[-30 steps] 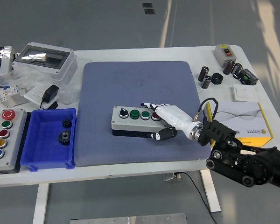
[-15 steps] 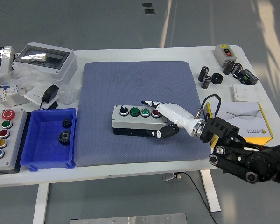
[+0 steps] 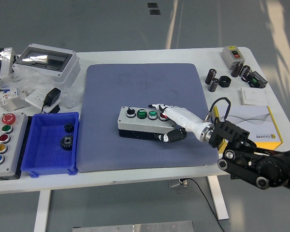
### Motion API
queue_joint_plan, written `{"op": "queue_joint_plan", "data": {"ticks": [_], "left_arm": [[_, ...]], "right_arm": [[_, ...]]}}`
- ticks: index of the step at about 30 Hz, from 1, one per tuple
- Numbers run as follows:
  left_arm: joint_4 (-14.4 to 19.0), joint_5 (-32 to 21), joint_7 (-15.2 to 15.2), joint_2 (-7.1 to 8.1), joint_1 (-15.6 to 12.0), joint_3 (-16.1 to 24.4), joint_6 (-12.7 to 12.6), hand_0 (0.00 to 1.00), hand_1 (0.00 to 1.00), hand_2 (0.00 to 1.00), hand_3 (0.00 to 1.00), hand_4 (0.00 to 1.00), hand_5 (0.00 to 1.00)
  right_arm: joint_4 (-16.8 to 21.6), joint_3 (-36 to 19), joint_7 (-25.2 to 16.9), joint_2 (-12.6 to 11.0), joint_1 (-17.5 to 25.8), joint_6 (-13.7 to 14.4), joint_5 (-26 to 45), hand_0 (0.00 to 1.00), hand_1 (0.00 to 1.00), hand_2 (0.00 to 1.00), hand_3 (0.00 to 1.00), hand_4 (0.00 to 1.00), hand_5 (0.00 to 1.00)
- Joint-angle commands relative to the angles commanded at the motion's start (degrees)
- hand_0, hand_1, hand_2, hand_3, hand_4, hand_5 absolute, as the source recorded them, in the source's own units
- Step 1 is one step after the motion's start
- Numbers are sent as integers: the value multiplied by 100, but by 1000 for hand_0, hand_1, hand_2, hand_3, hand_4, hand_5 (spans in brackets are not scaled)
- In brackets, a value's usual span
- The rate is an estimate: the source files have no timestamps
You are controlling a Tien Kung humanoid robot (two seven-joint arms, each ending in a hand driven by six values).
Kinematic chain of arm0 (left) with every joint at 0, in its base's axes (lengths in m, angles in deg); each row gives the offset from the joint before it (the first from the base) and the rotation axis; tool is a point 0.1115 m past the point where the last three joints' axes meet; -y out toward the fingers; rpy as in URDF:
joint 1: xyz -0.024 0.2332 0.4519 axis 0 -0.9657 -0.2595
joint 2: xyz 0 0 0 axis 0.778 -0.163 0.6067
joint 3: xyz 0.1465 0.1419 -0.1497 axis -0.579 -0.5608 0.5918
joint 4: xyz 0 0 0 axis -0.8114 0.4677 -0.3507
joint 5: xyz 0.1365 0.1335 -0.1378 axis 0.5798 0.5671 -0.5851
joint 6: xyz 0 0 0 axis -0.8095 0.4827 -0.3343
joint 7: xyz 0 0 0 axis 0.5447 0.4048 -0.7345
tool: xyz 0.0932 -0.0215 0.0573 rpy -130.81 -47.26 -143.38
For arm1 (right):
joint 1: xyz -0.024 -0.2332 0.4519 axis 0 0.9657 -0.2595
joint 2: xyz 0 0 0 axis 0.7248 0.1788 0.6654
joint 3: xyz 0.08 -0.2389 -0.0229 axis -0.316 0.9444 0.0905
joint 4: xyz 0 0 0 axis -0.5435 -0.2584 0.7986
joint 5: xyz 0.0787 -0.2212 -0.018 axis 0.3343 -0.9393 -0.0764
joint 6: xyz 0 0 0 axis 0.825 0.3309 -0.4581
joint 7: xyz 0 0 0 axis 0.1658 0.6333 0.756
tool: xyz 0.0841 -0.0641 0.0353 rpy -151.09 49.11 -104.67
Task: Pick up the button,place it on the desk,press the button,press the button
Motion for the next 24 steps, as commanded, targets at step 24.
{"op": "queue_joint_plan", "data": {"ticks": [24], "left_arm": [[0,90,-19,42,40,45,17,634,594,540,584,607,208]], "right_arm": [[57,-109,-125,-137,-161,-341,220,990,960,998,998,692,26]]}}
